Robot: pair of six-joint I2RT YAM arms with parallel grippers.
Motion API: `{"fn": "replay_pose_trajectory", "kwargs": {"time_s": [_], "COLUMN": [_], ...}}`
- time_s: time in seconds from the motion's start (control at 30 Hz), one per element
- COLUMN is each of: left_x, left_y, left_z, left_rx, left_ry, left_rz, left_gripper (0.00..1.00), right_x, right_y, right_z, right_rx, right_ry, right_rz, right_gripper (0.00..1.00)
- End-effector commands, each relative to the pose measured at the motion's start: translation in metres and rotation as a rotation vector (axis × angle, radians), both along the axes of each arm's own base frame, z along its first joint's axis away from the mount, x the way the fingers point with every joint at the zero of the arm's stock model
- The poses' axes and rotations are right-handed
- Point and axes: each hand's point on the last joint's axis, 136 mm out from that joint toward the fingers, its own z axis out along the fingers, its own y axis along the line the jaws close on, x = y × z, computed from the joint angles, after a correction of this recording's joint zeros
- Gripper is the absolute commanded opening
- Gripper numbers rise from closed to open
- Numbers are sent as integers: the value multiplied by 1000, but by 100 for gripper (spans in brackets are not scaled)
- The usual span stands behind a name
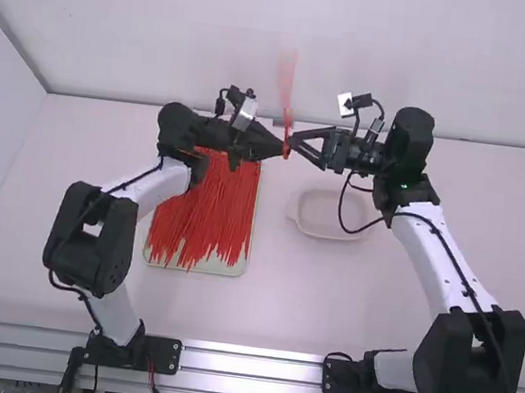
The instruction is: Fasten the cable tie
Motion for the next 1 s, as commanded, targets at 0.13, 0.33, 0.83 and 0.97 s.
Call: {"fn": "replay_pose_trajectory", "kwargs": {"time_s": [0.13, 0.33, 0.83, 0.97], "left_x": [14, 13, -13, -16], "left_y": [15, 12, -14, -15], "left_z": [22, 23, 16, 13], "left_rx": [-16, -17, 20, 37], "left_ry": [6, 10, 7, 20], "left_rz": [47, 42, -79, -100], "left_gripper": [2, 2, 2, 2], "right_x": [-9, -8, -3, -1], "right_y": [-17, -12, 0, -1], "right_z": [18, 23, 43, 43], "right_rx": [14, 20, 58, 59], "right_ry": [-63, -88, -159, -159], "right_rz": [45, 38, -12, -25], "right_gripper": [64, 64, 64, 60]}}
